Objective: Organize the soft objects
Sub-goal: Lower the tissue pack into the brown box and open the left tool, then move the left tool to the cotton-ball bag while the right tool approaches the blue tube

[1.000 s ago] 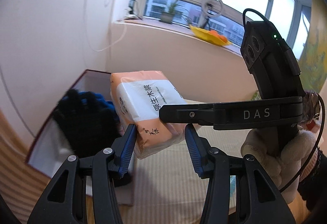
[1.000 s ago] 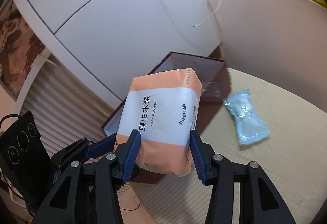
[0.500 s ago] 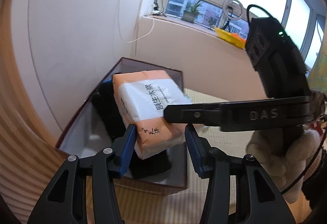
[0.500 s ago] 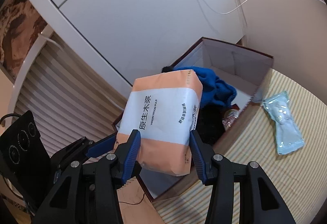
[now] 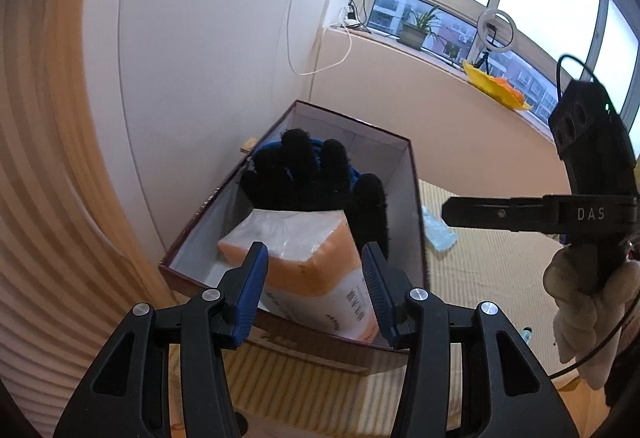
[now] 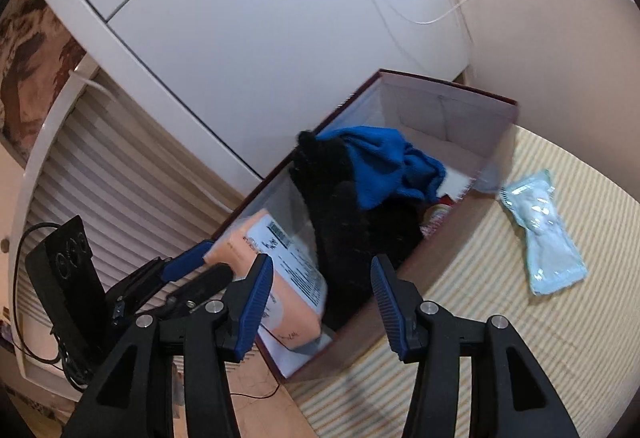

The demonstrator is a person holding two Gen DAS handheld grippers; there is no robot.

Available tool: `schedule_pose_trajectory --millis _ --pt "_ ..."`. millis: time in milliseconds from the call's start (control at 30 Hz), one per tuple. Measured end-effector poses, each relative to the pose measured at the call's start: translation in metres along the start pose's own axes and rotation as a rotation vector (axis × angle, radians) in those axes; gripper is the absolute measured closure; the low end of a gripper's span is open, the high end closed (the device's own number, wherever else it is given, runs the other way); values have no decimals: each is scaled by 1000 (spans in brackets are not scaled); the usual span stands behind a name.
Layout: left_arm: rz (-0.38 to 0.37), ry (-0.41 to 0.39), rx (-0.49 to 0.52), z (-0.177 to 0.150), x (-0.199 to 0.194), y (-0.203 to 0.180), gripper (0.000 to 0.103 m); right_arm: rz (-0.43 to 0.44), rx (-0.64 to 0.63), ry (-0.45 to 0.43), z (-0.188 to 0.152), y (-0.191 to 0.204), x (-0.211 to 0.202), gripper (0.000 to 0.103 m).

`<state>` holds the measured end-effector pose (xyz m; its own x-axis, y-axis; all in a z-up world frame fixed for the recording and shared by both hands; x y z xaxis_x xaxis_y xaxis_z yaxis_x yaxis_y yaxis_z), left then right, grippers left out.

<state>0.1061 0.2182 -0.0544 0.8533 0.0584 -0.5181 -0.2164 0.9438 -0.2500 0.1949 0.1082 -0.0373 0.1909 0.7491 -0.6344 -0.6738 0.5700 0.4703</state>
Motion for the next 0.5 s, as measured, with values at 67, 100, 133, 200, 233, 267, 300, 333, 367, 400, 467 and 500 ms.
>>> schedule_pose_trajectory --millis 67,100,133,200,233,267,300,333,367,400,467,500 --pt "-11 -4 4 0 0 -6 56 -5 10 -6 -3 -9 -9 49" --pt "-18 -7 7 1 0 -9 56 -10 15 -10 -5 -14 -16 48" --pt "-24 -9 12 1 0 -12 55 -15 18 -14 -8 -18 -22 48" --pt "-33 -20 19 2 -2 -20 55 -26 25 -26 -15 -30 -38 48" --pt "-40 -27 26 3 -3 -25 55 -34 31 -30 -20 -36 -46 48" --pt "-47 -33 33 4 -5 -30 55 -41 37 -34 -25 -44 -55 48" --pt "-53 -37 41 5 -6 -34 53 -48 52 -40 -33 -54 -67 48" --pt "-56 -43 50 6 -7 -38 49 -53 66 -46 -40 -63 -75 48" --pt "-56 -53 59 6 -10 -42 48 -59 85 -52 -48 -73 -86 48" --pt "-55 -63 66 8 -12 -46 45 -65 103 -56 -56 -82 -95 48" --pt "-67 -83 79 10 -17 -55 45 -83 136 -55 -74 -99 -110 48" --pt "-83 -87 83 11 -19 -61 45 -100 151 -50 -86 -110 -118 48"
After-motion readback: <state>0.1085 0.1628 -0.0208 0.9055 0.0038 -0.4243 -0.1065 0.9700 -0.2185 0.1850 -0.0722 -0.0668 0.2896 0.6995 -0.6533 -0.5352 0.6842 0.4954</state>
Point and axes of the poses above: each gripper's, at about its wrist camera, not at the fingertips, and x roughly the way its jaws point, y to its left, z to its top, the point moved 8 cm from there along x, roughly the way its jaws point, and after that the axes turned 8 degrees about -y, right-handed, at the moved point
